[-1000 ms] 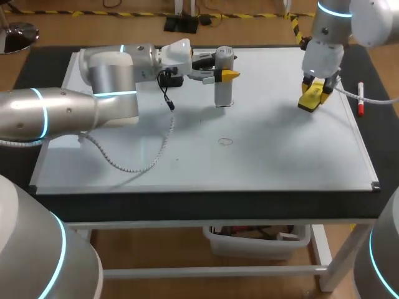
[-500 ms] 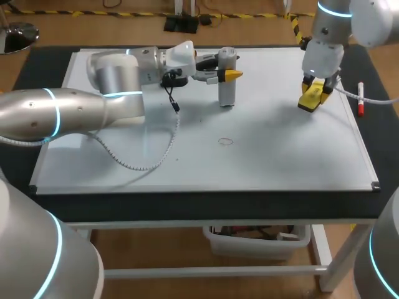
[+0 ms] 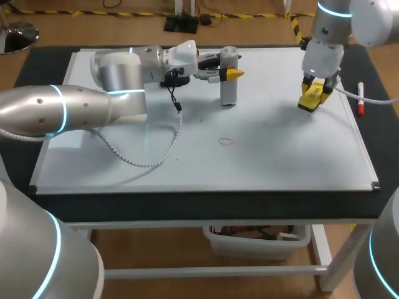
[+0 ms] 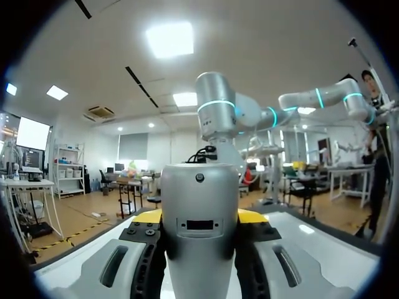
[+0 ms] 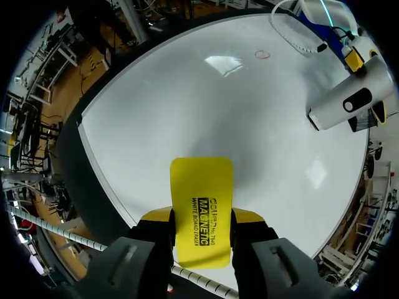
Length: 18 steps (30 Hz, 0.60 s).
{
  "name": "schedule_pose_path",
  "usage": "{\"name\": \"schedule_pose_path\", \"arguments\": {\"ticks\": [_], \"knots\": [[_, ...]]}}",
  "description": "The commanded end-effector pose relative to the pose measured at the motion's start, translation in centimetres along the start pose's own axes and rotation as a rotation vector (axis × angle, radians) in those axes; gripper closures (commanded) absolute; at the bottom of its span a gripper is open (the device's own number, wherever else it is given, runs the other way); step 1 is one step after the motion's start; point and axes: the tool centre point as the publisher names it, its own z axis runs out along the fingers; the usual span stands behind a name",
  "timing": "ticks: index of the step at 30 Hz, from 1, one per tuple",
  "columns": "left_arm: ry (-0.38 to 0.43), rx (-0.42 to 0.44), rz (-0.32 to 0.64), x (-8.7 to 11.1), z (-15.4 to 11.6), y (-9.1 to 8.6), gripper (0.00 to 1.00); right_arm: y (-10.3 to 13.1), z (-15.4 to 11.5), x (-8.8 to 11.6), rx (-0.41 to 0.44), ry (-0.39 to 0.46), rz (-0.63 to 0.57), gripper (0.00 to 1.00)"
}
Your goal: Pick up the inspection probe, press it on each red-marked spot on the whiteboard one by one, put down the probe, pick up the eraser, and wipe off all the red marks.
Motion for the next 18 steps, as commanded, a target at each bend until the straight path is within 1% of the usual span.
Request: {"name": "schedule_pose_path", "arguments": {"ticks": [1, 15, 18], "knots": [[0.002, -0.002, -0.004, -0.09, -0.12, 0.31, 1.0, -0.13, -0.06, -0.02, 0.0, 0.003, -0.002, 1.0], [0.001, -0.008, -0.007, -0.05, -0.29, 0.43, 1.0, -0.13, -0.06, -0.02, 0.0, 0.003, -0.002, 1.0], [-0.001, -0.009, -0.005, 0.04, -0.25, 0.1, 1.0, -0.13, -0.06, -0.02, 0.0, 0.003, -0.002, 1.0]]}}
